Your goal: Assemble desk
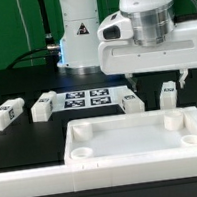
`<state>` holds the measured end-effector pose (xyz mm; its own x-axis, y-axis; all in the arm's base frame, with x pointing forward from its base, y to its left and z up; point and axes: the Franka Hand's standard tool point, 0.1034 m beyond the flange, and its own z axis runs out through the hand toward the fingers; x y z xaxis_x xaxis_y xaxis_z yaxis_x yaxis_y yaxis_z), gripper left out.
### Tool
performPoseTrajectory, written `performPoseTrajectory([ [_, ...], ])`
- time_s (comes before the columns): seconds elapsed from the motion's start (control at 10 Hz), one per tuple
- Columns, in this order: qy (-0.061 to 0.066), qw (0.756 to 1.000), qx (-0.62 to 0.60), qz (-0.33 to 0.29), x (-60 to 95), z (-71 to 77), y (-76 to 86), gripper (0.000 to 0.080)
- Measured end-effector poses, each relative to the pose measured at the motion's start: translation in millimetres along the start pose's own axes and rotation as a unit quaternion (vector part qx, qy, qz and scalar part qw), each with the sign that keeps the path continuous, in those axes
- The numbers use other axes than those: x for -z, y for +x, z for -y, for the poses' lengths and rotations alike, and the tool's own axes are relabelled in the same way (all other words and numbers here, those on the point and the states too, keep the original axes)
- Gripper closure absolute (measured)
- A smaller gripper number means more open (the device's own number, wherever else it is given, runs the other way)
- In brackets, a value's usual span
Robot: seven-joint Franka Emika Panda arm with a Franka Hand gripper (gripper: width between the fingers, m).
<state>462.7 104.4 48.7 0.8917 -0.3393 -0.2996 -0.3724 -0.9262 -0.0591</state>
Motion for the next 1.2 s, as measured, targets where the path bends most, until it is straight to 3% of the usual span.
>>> performPoseTrajectory([
  [0.2, -0.004, 0.999, 0.028, 0.038, 1.2, 10.5, 4.1, 0.0151],
  [0.5, 0.013, 0.988, 0.077, 0.132, 2.1, 15.0, 8.3, 0.0151],
  [0.7, 0.008, 0.979, 0.076, 0.190, -0.1, 13.6, 4.9, 0.0151],
  [0.9, -0.003, 0.968, 0.065, 0.243, -8.4, 15.6, -0.5, 0.0151],
  [1.1, -0.032, 0.940, 0.046, 0.336, -18.6, 11.4, -25.9, 0.0151],
  [1.2, -0.038, 0.926, 0.042, 0.373, -26.1, 12.3, -23.7, 0.0151],
])
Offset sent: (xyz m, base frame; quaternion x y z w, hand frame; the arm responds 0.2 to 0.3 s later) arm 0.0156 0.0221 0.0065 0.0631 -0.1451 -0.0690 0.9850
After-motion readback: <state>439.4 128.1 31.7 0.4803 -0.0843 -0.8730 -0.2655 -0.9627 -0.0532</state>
